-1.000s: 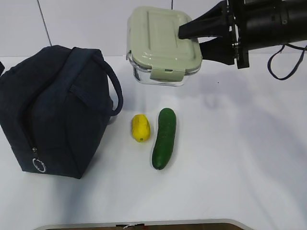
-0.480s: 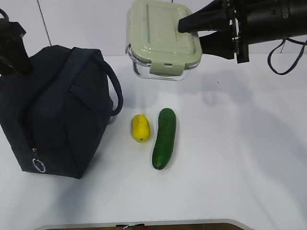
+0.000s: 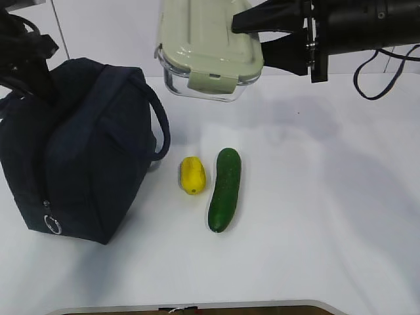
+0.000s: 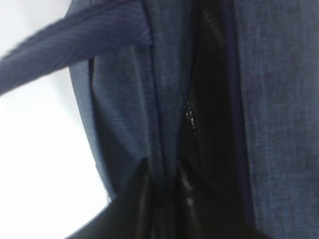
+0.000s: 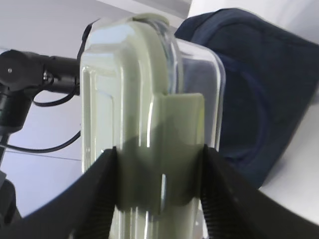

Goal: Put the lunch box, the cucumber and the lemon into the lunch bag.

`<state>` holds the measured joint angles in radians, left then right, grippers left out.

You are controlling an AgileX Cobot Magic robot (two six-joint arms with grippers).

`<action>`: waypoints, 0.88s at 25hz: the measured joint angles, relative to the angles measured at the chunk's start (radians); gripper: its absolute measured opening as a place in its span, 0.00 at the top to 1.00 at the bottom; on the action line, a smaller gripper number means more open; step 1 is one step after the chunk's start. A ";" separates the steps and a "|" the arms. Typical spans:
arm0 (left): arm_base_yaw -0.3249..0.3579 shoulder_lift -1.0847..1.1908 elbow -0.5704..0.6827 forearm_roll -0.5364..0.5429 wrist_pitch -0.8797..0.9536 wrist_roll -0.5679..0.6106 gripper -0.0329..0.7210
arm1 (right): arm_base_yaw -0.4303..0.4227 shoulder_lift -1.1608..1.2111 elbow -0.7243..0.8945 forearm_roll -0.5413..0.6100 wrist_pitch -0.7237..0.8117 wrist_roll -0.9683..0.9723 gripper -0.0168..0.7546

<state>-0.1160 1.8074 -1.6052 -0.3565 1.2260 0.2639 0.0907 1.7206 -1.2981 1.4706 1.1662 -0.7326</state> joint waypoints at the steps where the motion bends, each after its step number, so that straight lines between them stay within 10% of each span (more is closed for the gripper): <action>1: 0.000 0.000 -0.009 -0.009 0.001 0.001 0.93 | 0.012 0.000 0.000 0.003 0.000 0.000 0.49; 22: -0.012 -0.123 -0.086 -0.267 0.009 0.004 0.98 | 0.145 0.075 0.000 0.139 -0.112 -0.029 0.49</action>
<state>-0.1283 1.6846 -1.6916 -0.6240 1.2346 0.2683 0.2362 1.7960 -1.2981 1.6099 1.0538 -0.7616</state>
